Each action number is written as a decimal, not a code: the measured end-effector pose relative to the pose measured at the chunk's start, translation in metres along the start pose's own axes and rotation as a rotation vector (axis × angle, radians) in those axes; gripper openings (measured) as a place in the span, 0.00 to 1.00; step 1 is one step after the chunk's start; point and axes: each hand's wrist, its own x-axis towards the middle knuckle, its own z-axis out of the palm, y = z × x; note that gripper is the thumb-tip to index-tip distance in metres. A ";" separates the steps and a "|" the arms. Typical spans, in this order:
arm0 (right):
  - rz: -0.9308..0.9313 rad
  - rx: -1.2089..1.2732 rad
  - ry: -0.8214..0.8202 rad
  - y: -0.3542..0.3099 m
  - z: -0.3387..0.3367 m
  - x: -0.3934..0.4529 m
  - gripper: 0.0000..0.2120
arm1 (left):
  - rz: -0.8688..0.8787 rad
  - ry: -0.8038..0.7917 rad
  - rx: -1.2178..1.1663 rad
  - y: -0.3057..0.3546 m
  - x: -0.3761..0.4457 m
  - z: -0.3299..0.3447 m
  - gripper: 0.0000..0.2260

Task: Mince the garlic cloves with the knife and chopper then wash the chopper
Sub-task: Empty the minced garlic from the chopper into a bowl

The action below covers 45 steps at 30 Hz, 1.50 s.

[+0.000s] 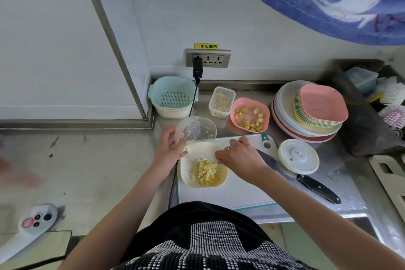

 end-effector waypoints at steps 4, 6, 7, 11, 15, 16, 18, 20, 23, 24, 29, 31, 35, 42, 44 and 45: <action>0.115 0.081 0.113 0.000 -0.005 0.014 0.08 | 0.043 -0.021 0.047 -0.001 0.002 0.003 0.15; 0.124 0.116 0.126 -0.010 -0.006 0.029 0.07 | 0.054 -0.043 0.065 -0.001 0.001 0.006 0.16; 0.122 0.130 0.123 -0.015 -0.005 0.033 0.06 | 0.068 -0.049 0.083 -0.001 0.001 0.006 0.17; 0.046 0.090 0.074 -0.018 0.004 0.023 0.06 | 0.174 -0.026 0.223 0.002 0.002 0.004 0.19; 0.104 0.036 0.093 0.005 0.006 0.000 0.05 | 0.207 0.011 0.311 -0.001 0.005 -0.002 0.21; 0.139 0.036 0.170 0.011 0.006 0.001 0.03 | 0.208 0.006 0.324 0.000 0.004 -0.001 0.23; 0.248 0.062 0.245 0.016 0.001 0.007 0.14 | 0.204 0.002 0.342 0.000 0.003 0.000 0.27; 0.285 -0.004 0.262 0.016 0.002 0.015 0.20 | 0.212 0.008 0.341 0.001 0.003 0.005 0.26; 0.256 0.022 0.129 0.003 0.007 0.018 0.13 | 0.227 0.031 0.355 0.003 0.004 0.009 0.21; 0.225 0.032 0.055 -0.004 0.011 0.017 0.09 | 0.242 0.040 0.361 0.005 0.003 0.009 0.21; 0.154 0.076 0.191 -0.024 0.014 0.010 0.10 | 0.276 0.086 0.398 0.006 0.002 0.006 0.21; 0.270 0.084 0.327 -0.015 0.010 0.017 0.13 | 0.288 0.084 0.402 0.004 0.000 0.006 0.21; 0.328 0.156 0.175 -0.007 0.006 0.022 0.08 | 0.308 0.088 0.404 0.006 -0.001 0.007 0.20; 0.357 0.386 0.134 -0.023 0.013 0.020 0.08 | 0.347 0.096 0.425 0.005 0.001 0.005 0.20; 0.390 0.310 0.275 -0.013 0.008 0.028 0.06 | 0.352 0.084 0.463 0.001 0.003 0.002 0.21; 0.389 0.279 0.303 -0.010 0.004 0.031 0.06 | 0.355 0.083 0.480 0.000 0.003 0.001 0.22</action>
